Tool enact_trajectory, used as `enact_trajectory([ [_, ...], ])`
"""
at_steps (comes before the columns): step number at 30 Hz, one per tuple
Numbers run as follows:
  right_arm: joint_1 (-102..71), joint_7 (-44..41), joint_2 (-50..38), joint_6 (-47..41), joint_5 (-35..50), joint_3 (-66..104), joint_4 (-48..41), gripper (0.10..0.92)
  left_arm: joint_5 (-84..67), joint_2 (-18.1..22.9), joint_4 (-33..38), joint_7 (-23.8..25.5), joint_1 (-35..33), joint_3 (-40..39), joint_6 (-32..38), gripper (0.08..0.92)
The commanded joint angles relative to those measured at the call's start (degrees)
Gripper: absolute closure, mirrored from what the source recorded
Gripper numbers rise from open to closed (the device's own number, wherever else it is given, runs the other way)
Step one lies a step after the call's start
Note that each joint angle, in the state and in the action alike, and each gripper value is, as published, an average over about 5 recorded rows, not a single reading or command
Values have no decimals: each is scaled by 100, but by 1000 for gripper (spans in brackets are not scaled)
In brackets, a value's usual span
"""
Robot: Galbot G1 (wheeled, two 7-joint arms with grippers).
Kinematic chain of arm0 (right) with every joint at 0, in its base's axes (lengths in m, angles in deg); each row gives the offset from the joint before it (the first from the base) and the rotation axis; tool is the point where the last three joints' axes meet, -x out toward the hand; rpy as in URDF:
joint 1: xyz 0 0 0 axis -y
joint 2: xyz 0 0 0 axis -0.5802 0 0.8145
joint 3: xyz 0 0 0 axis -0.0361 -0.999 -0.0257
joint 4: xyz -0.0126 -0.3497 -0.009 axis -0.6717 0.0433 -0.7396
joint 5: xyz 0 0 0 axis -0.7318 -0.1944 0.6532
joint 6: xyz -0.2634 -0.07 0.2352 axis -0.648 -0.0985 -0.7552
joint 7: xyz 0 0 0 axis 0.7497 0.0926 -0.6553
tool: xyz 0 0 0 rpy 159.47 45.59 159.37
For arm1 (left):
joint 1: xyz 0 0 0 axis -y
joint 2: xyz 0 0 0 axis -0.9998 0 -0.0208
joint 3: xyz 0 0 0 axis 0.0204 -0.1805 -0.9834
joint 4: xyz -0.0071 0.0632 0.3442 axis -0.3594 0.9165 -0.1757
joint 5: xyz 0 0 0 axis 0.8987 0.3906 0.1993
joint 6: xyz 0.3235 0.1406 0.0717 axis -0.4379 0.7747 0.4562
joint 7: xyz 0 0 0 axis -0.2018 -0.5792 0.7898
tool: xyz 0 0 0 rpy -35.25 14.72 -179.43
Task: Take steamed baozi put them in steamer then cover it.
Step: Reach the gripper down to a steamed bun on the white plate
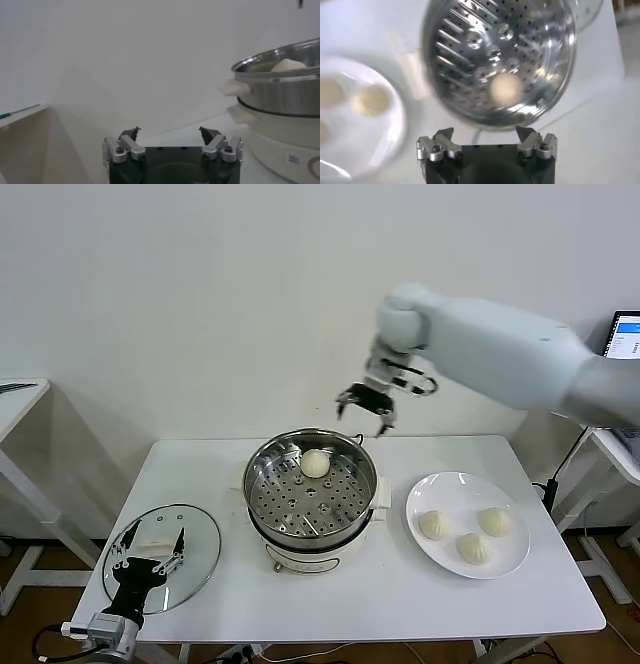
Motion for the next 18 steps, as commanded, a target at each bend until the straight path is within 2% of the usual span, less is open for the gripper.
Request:
enact_trajectory([
  [1, -1060, -107, -2026, -2600, 345, 454, 921, 203, 28, 9, 106, -10, -56, -20, 9, 177],
  [6, -2385, -57, -2090, -3034, 11, 1501, 686, 203, 27, 15, 94, -15, -46, -4, 6, 177],
  [18, -3559, 354, -1457, -2770, -479, 2288, -108, 203, 28, 35, 16, -15, -5, 3, 2, 177],
])
